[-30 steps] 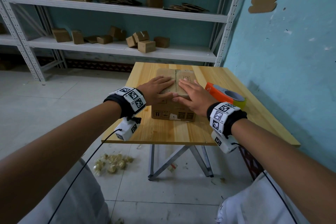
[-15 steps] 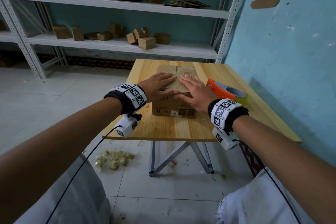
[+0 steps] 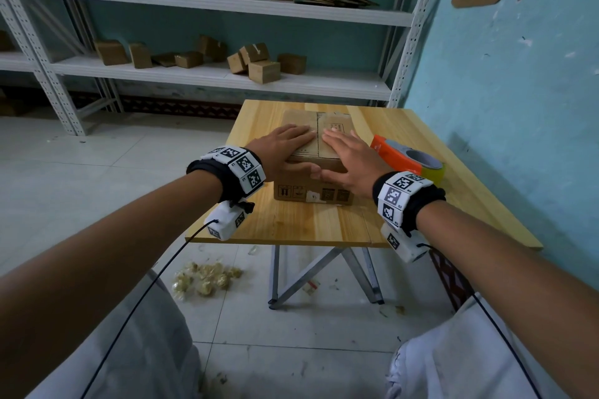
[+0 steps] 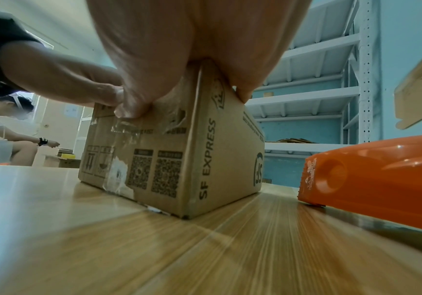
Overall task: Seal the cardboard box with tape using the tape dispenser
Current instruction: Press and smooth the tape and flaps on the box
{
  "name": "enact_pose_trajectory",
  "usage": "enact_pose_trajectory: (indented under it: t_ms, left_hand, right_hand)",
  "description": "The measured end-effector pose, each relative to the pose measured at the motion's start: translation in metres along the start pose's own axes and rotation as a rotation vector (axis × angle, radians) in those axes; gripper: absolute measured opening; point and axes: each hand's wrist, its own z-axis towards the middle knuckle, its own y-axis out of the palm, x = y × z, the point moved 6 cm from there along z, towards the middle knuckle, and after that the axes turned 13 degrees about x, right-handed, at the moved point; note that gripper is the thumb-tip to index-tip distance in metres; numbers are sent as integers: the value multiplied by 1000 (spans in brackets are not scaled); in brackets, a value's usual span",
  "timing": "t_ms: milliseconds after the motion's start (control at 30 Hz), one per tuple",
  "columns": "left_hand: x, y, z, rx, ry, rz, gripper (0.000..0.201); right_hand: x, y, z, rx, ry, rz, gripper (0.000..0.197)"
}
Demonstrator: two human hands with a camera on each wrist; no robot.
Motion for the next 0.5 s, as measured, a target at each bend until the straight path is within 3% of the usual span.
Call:
enact_pose_trajectory:
  t_ms: [500]
  left_hand:
    - [0, 1, -1, 24, -10, -19, 82]
  right_hand:
    - [3, 3, 1, 34, -15, 21, 84]
